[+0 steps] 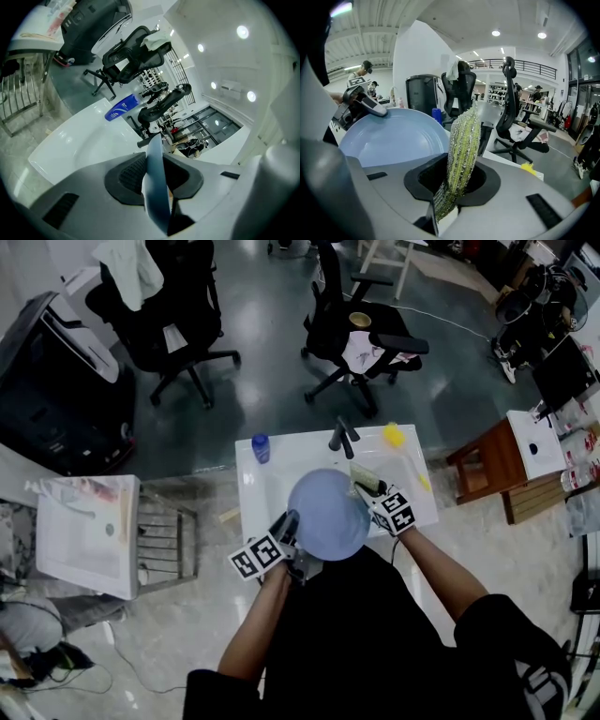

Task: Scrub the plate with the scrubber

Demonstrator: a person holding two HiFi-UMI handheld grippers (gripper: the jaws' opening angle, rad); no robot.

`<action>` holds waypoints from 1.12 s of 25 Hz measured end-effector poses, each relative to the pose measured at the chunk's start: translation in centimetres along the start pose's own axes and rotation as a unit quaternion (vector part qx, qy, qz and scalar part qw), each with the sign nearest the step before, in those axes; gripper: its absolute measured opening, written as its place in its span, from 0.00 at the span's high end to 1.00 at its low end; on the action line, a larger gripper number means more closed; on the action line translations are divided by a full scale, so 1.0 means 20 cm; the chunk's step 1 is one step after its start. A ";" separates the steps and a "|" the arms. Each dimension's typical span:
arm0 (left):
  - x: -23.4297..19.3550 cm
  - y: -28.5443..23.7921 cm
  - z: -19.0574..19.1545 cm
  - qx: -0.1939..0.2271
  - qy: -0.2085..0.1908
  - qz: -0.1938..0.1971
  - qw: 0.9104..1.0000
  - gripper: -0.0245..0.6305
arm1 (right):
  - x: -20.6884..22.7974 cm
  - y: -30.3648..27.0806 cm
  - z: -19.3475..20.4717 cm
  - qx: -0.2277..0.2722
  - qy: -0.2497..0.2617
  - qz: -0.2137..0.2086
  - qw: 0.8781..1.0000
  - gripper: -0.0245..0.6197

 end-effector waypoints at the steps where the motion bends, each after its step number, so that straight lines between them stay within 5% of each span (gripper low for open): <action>1: 0.00 0.00 -0.01 0.002 0.000 0.002 1.000 0.83 | 0.00 0.00 0.00 -0.001 -0.001 0.000 1.000 0.86; 28: -0.06 0.03 -0.05 0.018 0.025 0.013 0.999 0.82 | -0.16 0.13 0.03 -0.056 -0.020 -0.005 0.998 0.86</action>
Point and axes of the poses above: the fingertips, and each gripper's own axes: y backward along the fingers, x to its right, z out of its underside, the point moved 10 cm from there along y, backward along the fingers, and after that the axes turned 8 degrees about -x, right-handed, at the moved point
